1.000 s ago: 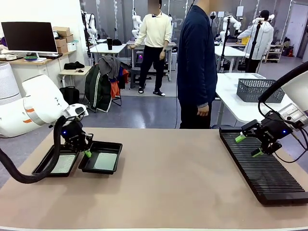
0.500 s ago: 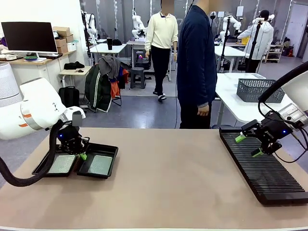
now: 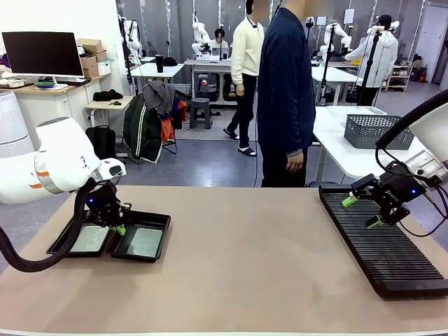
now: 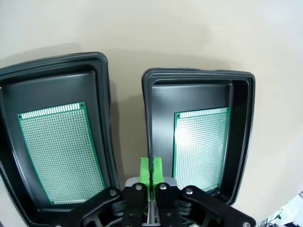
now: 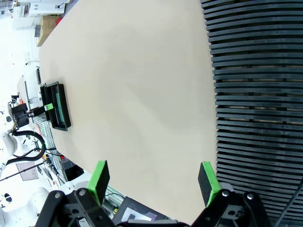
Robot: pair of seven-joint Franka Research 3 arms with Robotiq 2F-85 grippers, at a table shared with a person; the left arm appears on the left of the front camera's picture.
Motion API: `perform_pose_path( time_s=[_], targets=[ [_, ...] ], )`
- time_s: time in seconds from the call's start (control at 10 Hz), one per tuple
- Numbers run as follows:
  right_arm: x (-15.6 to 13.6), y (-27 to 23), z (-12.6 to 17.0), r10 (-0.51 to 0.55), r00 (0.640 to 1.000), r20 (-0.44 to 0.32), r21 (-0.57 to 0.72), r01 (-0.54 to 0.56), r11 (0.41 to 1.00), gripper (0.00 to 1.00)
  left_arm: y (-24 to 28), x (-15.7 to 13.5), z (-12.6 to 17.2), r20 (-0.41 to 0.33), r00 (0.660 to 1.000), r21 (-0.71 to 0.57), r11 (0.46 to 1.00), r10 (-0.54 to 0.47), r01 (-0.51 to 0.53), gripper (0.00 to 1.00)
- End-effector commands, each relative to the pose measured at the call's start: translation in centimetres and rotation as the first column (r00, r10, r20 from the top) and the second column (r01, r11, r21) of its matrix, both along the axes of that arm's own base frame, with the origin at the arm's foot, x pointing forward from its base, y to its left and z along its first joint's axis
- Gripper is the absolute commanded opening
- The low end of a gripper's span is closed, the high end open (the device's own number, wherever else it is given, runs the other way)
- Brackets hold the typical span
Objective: Inspect and transfer BCBs to ESD trays.
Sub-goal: Pick up the ESD tray and place it on the left side of the table.
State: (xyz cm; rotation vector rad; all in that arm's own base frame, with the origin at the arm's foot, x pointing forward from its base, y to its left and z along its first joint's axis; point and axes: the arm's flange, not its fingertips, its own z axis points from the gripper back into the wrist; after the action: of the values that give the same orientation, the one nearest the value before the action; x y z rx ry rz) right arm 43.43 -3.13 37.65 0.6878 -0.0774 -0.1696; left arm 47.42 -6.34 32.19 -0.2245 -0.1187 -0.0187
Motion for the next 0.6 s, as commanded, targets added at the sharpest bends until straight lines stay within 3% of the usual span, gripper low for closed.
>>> perform_pose_path(
  time_s=[0.0, 0.5],
  targets=[
    [0.0, 0.1, 0.2, -0.019, 1.0, -0.008, -0.01, 0.019, 1.0, 1.0, -0.9, 0.0, -0.3, 0.007, 1.0, 0.054, 0.998, 0.015, -0.015, 0.03],
    [0.0, 0.1, 0.2, -0.019, 1.0, -0.008, -0.01, 0.019, 1.0, 1.0, -2.4, 0.2, -0.4, 0.005, 0.999, 0.193, 0.98, 0.054, -0.054, 0.03]
  ],
)
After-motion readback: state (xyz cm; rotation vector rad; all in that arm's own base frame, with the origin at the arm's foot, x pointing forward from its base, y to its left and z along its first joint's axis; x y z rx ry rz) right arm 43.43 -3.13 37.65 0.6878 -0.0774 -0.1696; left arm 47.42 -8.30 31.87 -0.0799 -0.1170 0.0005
